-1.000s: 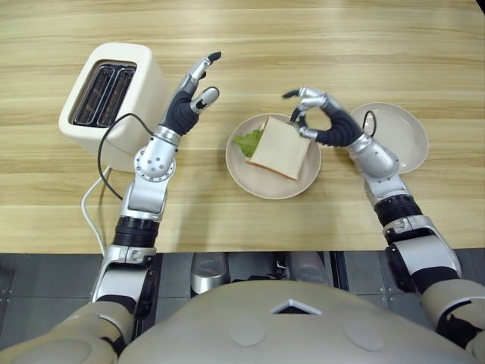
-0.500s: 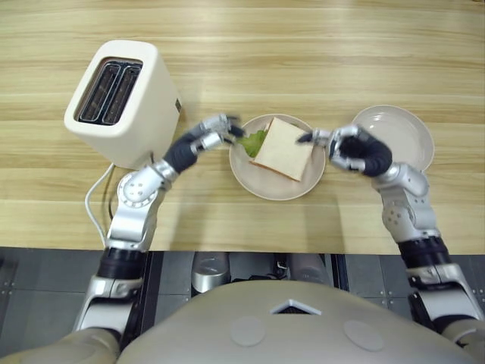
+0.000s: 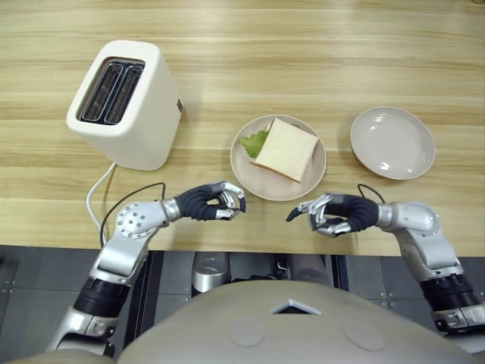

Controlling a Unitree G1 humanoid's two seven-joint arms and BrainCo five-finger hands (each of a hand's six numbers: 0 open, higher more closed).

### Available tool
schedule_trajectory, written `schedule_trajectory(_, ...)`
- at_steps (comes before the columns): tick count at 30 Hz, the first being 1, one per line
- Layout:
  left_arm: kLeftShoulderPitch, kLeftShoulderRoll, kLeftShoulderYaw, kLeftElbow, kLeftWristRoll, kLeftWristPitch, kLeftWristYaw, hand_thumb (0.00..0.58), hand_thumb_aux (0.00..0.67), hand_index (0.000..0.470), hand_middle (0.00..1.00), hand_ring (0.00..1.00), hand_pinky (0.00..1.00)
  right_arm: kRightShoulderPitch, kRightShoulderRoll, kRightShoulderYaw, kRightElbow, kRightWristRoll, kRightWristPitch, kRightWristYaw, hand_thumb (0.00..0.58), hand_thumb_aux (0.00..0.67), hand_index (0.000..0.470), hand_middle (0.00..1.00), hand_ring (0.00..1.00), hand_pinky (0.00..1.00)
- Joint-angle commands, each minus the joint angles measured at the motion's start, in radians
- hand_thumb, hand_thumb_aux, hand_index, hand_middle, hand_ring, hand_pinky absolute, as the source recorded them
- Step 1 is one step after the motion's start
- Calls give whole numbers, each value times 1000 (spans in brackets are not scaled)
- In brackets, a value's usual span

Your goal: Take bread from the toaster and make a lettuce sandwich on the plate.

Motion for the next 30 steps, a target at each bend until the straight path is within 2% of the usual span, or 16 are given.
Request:
schedule_trajectory(1, -53, 8, -106, 153, 259, -80, 94, 580, 670, 460, 1000, 1000, 1000, -23, -20, 59, 92, -244, -95, -75, 580, 670, 460, 1000, 1000, 1000)
schedule_trajectory(9, -105, -24, -235, 276, 437, -153, 156, 580, 670, 460, 1000, 1000, 1000, -97, -15, 106, 232, -457, -214, -230, 580, 670, 460, 1000, 1000, 1000)
schedule_trajectory(12, -119, -28, -251, 302, 463, -165, 166, 580, 670, 460, 1000, 1000, 1000, -158, 4, 120, 298, -515, -263, -299, 580, 670, 460, 1000, 1000, 1000)
schedule_trajectory(16, -209, -87, -231, 392, 502, -178, 264, 580, 670, 460, 1000, 1000, 1000, -287, 48, 149, 446, -662, -351, -480, 580, 670, 460, 1000, 1000, 1000)
schedule_trajectory(24, -501, -210, -206, 870, 520, -221, 451, 580, 670, 460, 1000, 1000, 1000, -558, 133, 231, 851, -823, -428, -671, 580, 670, 460, 1000, 1000, 1000)
schedule_trajectory(30, -707, -296, -196, 1243, 508, -256, 535, 580, 670, 460, 1000, 1000, 1000, -759, 245, 226, 1168, -812, -407, -699, 580, 670, 460, 1000, 1000, 1000)
